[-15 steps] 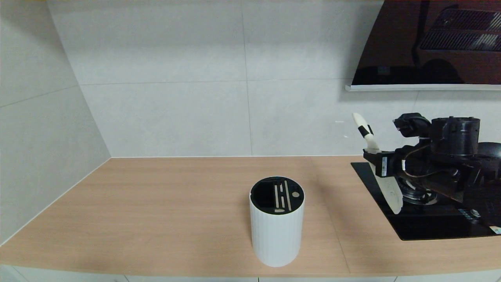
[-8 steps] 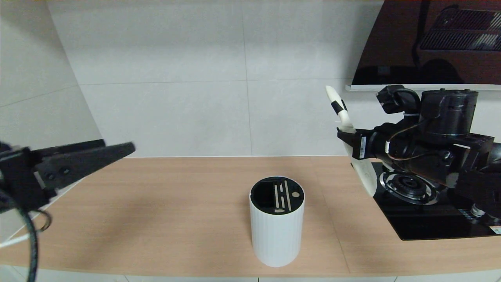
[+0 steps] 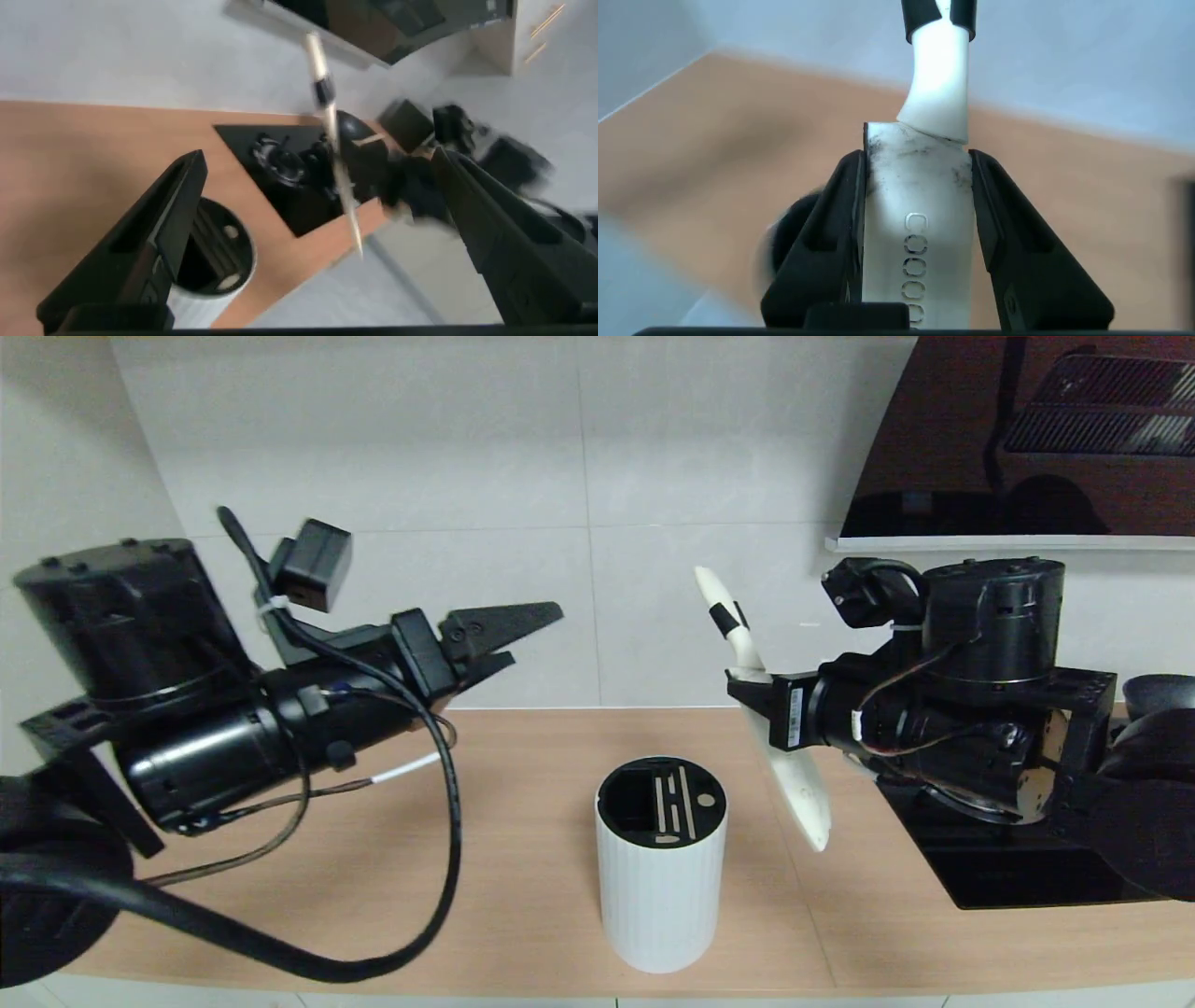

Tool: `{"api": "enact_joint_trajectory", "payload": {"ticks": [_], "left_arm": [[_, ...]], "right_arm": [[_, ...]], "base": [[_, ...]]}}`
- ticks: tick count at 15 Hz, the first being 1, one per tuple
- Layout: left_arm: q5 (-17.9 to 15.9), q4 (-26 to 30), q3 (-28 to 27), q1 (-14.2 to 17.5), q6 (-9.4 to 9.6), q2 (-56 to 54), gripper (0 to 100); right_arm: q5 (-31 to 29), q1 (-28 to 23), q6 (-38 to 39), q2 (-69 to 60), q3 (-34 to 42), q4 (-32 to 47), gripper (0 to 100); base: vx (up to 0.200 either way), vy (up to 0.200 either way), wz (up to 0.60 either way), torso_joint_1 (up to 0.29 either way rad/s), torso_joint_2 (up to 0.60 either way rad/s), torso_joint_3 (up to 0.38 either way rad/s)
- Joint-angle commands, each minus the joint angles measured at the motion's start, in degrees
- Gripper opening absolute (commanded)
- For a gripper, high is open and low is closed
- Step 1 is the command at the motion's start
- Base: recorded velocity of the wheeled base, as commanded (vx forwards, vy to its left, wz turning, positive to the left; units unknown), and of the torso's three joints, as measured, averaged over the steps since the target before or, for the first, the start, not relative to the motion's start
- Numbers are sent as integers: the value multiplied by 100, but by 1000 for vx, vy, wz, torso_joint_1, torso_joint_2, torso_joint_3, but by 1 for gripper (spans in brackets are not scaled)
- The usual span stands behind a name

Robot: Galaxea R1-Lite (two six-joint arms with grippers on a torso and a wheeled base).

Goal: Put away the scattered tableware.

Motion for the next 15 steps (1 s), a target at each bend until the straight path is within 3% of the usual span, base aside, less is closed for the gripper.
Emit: {"api": "enact_joint_trajectory", "payload": {"ticks": [1,4,9,15], "left_arm": [[50,-359,17,-322,-90,654,100],[85,-1317,17,-463,-398,1067,100],[516,-1378,-54,-972,-389,1340,100],[551,-1695,8,-990,-345,1357,100]], "right_arm": [[-39,351,66,-54,-47,68,0],[-100,527,127,-36,-39,68,0],[-417,1063,171,184,5,68,0],[-531,1239,171,201,23,50,0]], "base": [[0,0,0,0,0,0],[0,0,0,0,0,0],[0,0,0,0,0,0],[0,0,0,0,0,0]]}}
